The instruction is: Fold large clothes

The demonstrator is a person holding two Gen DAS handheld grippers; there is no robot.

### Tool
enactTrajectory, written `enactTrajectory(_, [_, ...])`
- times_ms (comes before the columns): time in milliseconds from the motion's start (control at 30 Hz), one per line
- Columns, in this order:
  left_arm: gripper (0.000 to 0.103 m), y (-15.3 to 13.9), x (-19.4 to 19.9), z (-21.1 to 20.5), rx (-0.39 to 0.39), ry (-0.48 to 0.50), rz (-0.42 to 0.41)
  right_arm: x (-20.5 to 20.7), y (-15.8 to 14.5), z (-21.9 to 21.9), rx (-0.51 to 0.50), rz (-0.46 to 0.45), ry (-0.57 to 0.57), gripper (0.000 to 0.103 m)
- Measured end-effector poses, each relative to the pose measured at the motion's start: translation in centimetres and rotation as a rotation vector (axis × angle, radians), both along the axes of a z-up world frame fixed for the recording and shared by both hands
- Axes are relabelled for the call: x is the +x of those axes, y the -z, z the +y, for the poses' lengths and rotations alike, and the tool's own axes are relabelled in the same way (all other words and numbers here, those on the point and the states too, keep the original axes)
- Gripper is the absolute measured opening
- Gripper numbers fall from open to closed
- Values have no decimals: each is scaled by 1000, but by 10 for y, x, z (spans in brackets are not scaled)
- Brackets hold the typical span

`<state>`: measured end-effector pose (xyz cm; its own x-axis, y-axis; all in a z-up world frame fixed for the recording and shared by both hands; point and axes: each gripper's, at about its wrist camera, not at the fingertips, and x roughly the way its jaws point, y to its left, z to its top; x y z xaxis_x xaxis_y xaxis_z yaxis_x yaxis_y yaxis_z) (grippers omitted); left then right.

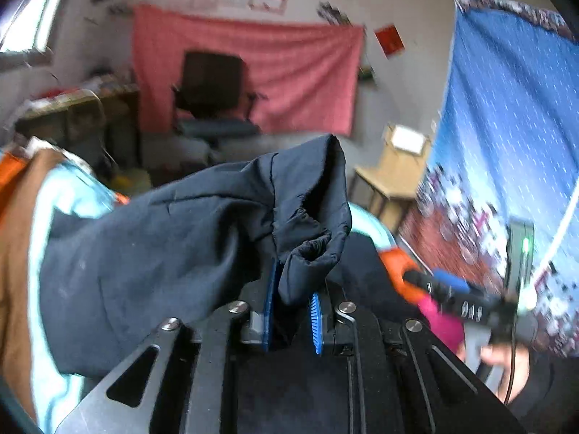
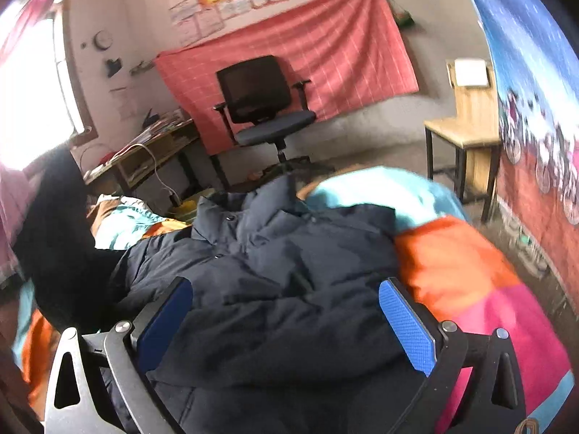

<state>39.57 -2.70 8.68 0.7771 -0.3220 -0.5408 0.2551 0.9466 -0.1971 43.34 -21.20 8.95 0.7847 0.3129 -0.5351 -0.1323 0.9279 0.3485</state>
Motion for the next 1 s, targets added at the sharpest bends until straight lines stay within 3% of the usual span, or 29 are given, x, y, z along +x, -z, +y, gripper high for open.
enactTrajectory(133, [26,36,9,-28,10,98,110,6,16,-19,75,54,11,103])
enactTrajectory(300, [67,51,4,-41,-12,162,130,12,31,-30,193,113,-15,103])
enactTrajectory(367, [73,49,2,-38,-37,186,135,14,36,-29,241,129,-33,103])
enactTrajectory(467, [73,48,-1,-27,-81,188,159,18,42,-22,316,170,-89,103])
enactTrajectory(567, [73,39,-15,-5,-103,138,127,21,44,-9,342,200,-142,103])
enactTrajectory(633, [73,34,-25,11,-114,85,107,22,45,8,323,215,-193,103])
enactTrajectory(733, [80,27,-38,35,-61,-33,87,21,48,30,271,228,-243,103])
enactTrajectory(900, [81,28,-49,79,-43,-187,102,19,53,61,213,210,-273,102])
enactTrajectory(967, [81,30,-51,99,-51,-254,120,18,55,66,216,213,-276,85])
enactTrajectory(1000, [81,30,-52,109,-51,-286,129,18,58,69,234,233,-281,68])
